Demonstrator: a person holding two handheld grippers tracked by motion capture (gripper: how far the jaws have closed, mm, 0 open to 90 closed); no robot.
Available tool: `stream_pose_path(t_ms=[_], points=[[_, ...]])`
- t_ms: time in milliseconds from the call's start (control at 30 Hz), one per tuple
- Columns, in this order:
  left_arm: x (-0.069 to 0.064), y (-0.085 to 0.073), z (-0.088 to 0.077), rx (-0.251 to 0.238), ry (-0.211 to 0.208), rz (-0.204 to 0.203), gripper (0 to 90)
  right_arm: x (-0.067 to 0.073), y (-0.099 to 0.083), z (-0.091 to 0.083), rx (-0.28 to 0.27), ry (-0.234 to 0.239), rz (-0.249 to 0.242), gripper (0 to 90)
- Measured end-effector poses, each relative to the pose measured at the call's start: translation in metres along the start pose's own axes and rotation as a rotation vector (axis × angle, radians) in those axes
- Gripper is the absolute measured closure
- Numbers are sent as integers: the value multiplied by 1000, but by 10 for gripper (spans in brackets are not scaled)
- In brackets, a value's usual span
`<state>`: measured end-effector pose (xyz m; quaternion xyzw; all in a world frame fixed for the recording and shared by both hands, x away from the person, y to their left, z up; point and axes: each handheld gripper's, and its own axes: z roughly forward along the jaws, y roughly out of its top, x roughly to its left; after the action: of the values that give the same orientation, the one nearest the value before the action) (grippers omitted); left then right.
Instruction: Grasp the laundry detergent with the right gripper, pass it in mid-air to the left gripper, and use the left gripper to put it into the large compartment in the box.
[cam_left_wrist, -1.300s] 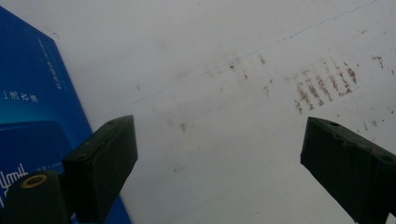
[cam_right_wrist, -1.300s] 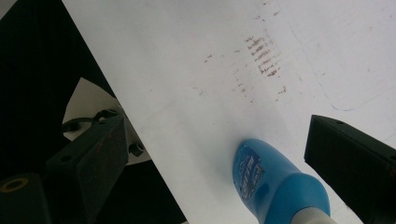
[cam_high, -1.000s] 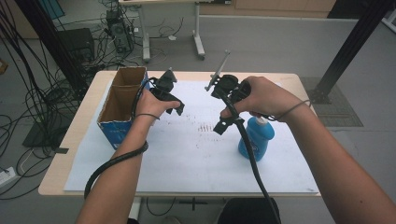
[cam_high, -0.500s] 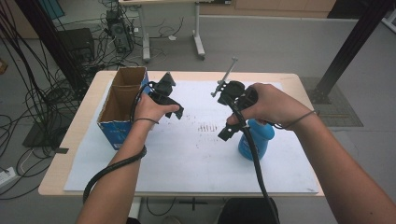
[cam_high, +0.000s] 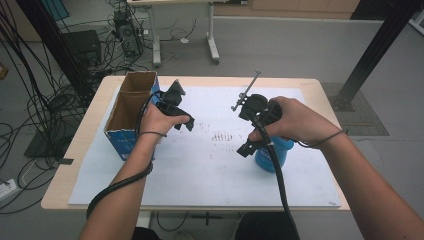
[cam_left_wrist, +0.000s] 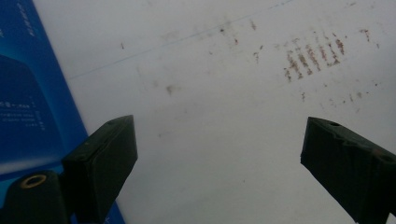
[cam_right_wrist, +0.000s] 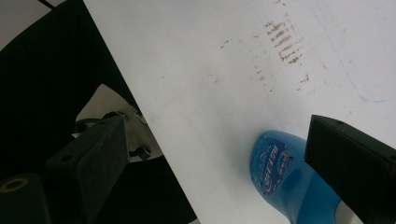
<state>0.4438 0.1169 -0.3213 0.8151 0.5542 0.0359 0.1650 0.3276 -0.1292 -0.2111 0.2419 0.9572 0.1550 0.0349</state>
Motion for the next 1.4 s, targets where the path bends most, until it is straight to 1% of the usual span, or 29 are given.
stream_pose_path(t_ms=[33, 67, 167, 267, 300, 333, 367, 433, 500, 533, 600, 667, 867, 933, 1000, 1067, 1133, 1200, 1233, 1300, 1400], points=[[0, 0, 0, 0, 0, 0, 111, 0, 0, 0, 0, 0, 0, 63], [0, 0, 0, -9, -3, -8, 111, -1, -2, 3, -9, 12, -11, 63], [-1, 0, 0, -7, -4, -8, 111, -2, -4, 7, -16, 15, -12, 63], [-1, -1, 3, -11, -6, -10, 111, -2, -10, 14, -31, 28, -14, 63], [-1, -2, 4, -15, -4, -10, 111, -2, -10, 14, -31, 28, -14, 63], [-3, -3, 7, -10, -5, -17, 113, -2, -14, 17, -36, 30, -14, 63], [-3, -4, 8, -4, -2, -15, 112, -2, -15, 17, -40, 28, -6, 63], [-3, -5, 9, -2, 2, -17, 112, -2, -20, 18, -64, 31, 3, 63], [-4, -7, 10, 5, -5, -16, 112, -1, -24, 18, -77, 36, 6, 64], [-4, -7, 10, 5, -5, -16, 110, -1, -24, 18, -77, 36, 6, 64], [-6, -8, 9, -1, -3, -24, 111, 0, -32, 19, -100, 37, 12, 65], [-6, -8, 9, -1, -5, -21, 111, 0, -37, 18, -111, 42, 18, 64], [-7, -7, 9, -5, -8, -17, 111, 0, -46, 22, -127, 50, 23, 65], [-7, -6, 9, -11, -8, -19, 111, 0, -50, 24, -143, 53, 32, 65], [-7, -6, 10, -12, -14, -12, 111, -1, -53, 25, -154, 55, 33, 65], [-8, -6, 10, -11, -17, -12, 111, -2, -55, 26, -157, 57, 36, 65], [-8, -5, 11, -12, -13, -11, 110, -3, -58, 29, -174, 59, 40, 66], [-8, -6, 12, -14, -15, -8, 111, -3, -59, 30, -179, 61, 44, 66], [-8, -6, 12, -17, -17, -10, 111, -3, -62, 33, -188, 64, 40, 66], [-7, -8, 12, -23, -23, -14, 110, -3, -64, 34, -190, 64, 40, 66], [-8, -10, 14, -15, -34, -15, 111, -2, -69, 40, -199, 75, 47, 65]])
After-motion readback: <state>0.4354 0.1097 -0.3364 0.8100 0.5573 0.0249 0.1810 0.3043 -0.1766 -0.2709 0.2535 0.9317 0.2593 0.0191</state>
